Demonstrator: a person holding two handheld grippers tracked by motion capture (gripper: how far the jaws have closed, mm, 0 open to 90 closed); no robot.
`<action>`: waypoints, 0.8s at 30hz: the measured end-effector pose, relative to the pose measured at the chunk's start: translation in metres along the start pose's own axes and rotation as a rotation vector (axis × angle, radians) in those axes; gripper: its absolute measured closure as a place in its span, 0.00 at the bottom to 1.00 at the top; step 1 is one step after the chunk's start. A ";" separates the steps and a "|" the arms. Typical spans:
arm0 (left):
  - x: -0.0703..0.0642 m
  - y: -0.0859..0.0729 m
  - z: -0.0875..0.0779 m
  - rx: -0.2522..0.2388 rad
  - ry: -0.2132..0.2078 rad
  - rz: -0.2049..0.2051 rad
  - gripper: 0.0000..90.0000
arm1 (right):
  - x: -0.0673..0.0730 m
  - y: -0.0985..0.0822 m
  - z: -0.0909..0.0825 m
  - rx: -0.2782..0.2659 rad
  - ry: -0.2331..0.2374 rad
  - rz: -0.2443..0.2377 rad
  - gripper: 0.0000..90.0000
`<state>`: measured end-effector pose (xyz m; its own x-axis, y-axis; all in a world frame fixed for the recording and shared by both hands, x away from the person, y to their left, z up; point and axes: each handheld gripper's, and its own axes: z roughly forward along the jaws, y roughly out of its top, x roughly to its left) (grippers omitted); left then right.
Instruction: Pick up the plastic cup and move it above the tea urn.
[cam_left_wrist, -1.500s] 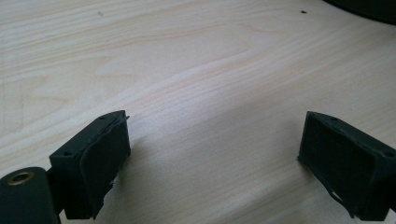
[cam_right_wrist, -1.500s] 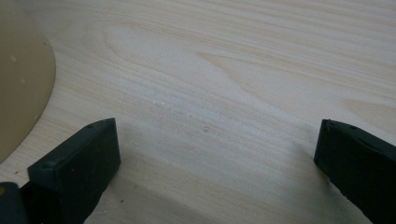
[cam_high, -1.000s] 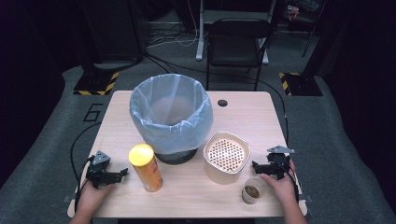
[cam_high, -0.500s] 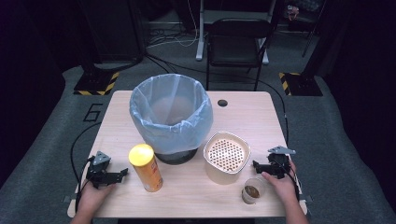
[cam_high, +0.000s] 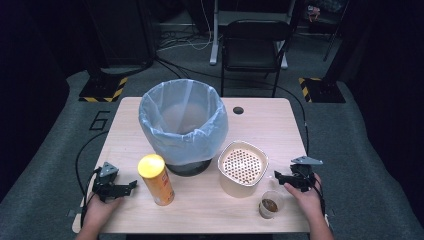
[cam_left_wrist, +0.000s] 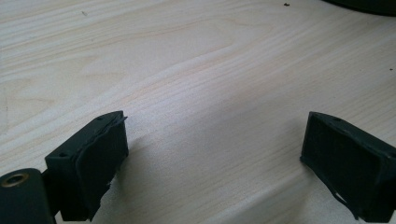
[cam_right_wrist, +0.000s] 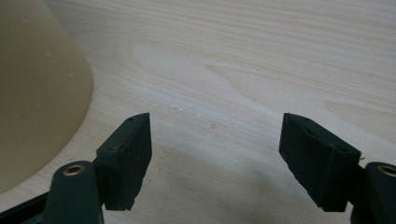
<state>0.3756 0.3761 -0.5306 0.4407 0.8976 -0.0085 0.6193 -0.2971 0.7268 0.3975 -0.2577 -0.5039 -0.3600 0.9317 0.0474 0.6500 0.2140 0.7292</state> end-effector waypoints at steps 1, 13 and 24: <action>0.000 0.000 0.001 -0.008 0.005 -0.002 0.08 | 0.003 0.002 -0.006 -0.005 0.004 -0.013 0.31; -0.002 -0.001 0.001 -0.017 0.011 -0.015 0.08 | 0.025 0.012 -0.044 -0.053 0.054 -0.059 0.34; -0.002 -0.001 0.001 -0.017 0.012 -0.015 0.08 | 0.045 0.019 -0.073 -0.101 0.136 -0.062 0.30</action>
<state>0.3748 0.3744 -0.5320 0.4238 0.9057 -0.0115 0.6145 -0.2781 0.7383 0.3448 -0.2336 -0.4381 -0.4888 0.8680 0.0876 0.5562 0.2326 0.7979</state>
